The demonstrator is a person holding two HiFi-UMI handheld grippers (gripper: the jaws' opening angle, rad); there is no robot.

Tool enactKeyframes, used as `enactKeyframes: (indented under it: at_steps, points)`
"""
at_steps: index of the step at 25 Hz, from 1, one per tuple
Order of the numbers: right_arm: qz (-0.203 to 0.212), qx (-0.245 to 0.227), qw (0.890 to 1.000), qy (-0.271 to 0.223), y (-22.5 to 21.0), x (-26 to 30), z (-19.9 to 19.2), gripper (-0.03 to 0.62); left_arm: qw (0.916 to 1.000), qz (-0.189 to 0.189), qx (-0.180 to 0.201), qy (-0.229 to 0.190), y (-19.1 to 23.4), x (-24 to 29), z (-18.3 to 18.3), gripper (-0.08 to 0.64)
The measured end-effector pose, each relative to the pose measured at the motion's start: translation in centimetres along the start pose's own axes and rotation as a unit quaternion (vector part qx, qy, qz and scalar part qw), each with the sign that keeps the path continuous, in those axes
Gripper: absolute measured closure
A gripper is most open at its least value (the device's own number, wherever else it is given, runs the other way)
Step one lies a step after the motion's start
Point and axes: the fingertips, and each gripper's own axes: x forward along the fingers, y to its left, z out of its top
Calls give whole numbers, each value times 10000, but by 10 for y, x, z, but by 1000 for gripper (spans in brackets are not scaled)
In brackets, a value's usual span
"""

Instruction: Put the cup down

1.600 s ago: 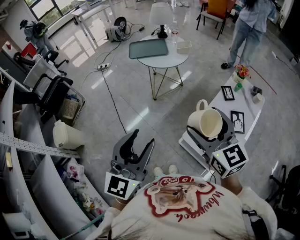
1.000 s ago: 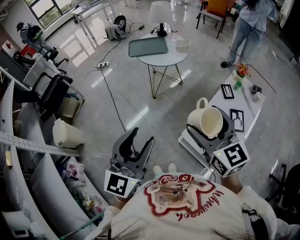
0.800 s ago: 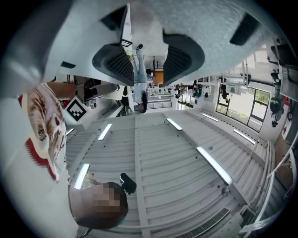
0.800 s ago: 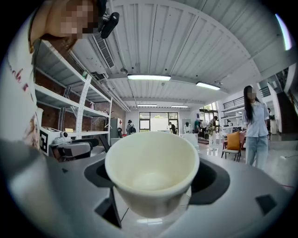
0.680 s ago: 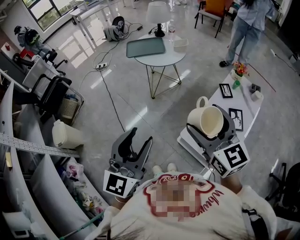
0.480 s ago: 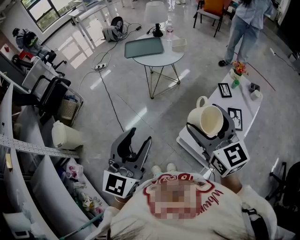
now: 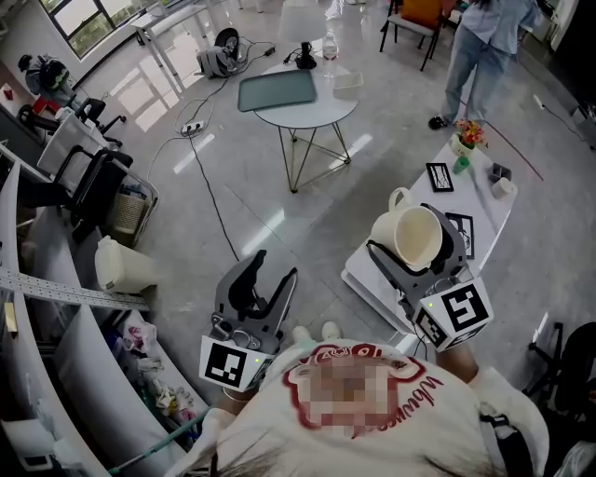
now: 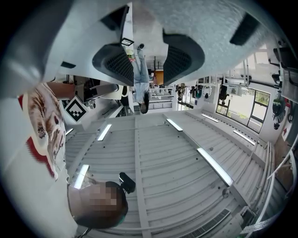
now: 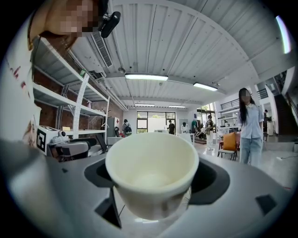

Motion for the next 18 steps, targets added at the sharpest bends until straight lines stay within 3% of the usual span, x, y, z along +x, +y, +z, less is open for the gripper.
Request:
enactKeyframes:
  at_steps: [18]
  points:
    - [99,145,9998,-60,-10,-9,-4,178,10000,7,67,-31,-13,9,4,349]
